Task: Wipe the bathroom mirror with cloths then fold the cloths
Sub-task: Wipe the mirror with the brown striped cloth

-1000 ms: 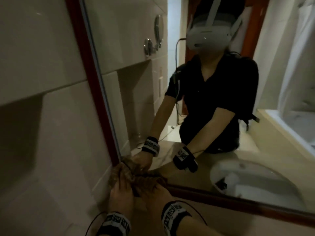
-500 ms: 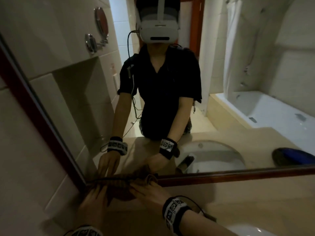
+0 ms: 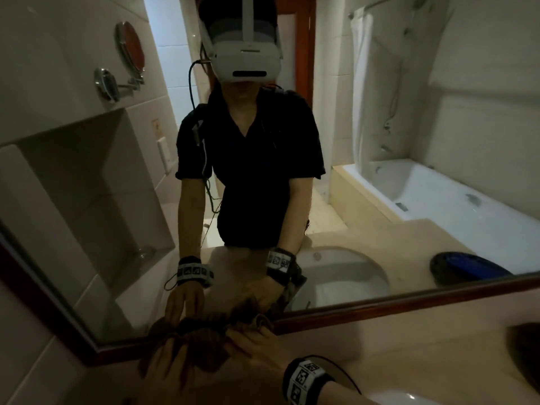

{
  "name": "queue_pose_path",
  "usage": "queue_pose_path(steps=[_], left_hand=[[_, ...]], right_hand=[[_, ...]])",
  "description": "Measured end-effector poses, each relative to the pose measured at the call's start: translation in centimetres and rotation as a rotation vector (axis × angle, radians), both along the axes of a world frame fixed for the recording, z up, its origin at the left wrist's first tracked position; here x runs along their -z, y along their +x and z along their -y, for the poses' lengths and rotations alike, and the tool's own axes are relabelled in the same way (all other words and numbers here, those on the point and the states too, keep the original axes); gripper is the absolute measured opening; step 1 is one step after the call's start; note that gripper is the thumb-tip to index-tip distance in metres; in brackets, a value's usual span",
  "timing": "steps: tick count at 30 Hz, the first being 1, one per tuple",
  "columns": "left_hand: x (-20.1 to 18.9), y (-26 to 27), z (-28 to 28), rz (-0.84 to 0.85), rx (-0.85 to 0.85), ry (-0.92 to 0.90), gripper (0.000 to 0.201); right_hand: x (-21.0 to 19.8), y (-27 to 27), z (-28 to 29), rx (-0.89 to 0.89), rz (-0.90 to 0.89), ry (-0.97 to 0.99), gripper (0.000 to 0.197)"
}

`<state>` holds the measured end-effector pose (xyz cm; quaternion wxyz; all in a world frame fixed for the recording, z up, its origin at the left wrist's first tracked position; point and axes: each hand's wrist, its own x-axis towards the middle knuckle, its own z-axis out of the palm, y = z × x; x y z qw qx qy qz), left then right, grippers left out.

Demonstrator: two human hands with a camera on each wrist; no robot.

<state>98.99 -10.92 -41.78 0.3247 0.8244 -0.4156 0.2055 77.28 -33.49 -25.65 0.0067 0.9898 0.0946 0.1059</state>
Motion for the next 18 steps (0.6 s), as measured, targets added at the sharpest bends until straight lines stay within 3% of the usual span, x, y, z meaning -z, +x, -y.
queue_pose_path(steps=[1,2,3,4,5,7,9,10,12,14,16,18], left_hand=[[0.1,-0.9,-0.1,-0.043,0.050,0.064,0.130],[-1.0,-2.7,-0.1,0.002,0.025,0.165,0.098],[-5.5,-6.2,1.4,0.030,-0.021,0.273,0.068],[-10.2,-9.0,3.1,-0.089,0.024,0.328,0.056],[-15.1,-12.1,3.8,-0.085,0.059,0.241,0.049],[-13.6,-11.7,5.6,0.126,0.020,0.125,0.044],[-13.7,-11.4,6.2,0.065,-0.013,0.223,0.050],[-13.5,-11.3,6.7,0.116,-0.053,0.186,0.046],[-14.0,-11.6,7.2,0.178,-0.049,0.243,0.037],[-13.4,-11.6,7.9,0.239,-0.022,0.244,0.033],[-13.6,-12.1,8.9,0.298,-0.031,0.195,0.034],[-13.4,-12.8,10.0,0.311,-0.009,0.130,0.046]], right_hand=[[0.1,-0.2,0.2,0.014,0.021,0.002,0.039],[0.4,-0.5,0.5,0.031,0.033,-0.003,0.041],[0.6,-0.7,0.9,0.040,0.067,-0.029,0.044],[0.9,-1.2,1.3,0.055,0.067,-0.059,0.046],[0.8,-1.7,1.7,0.070,0.074,-0.070,0.046],[0.9,-2.9,2.5,0.081,0.085,-0.044,0.048],[0.5,-4.1,3.2,0.083,0.070,-0.046,0.049],[0.4,-4.6,3.7,0.072,0.065,-0.068,0.054],[0.4,-5.5,4.9,0.066,0.048,-0.090,0.081],[0.5,-6.2,5.9,0.078,0.056,-0.101,0.090],[0.4,-6.5,6.6,0.084,0.092,-0.120,0.080],[0.6,-6.9,7.3,0.091,0.154,-0.130,0.060]])
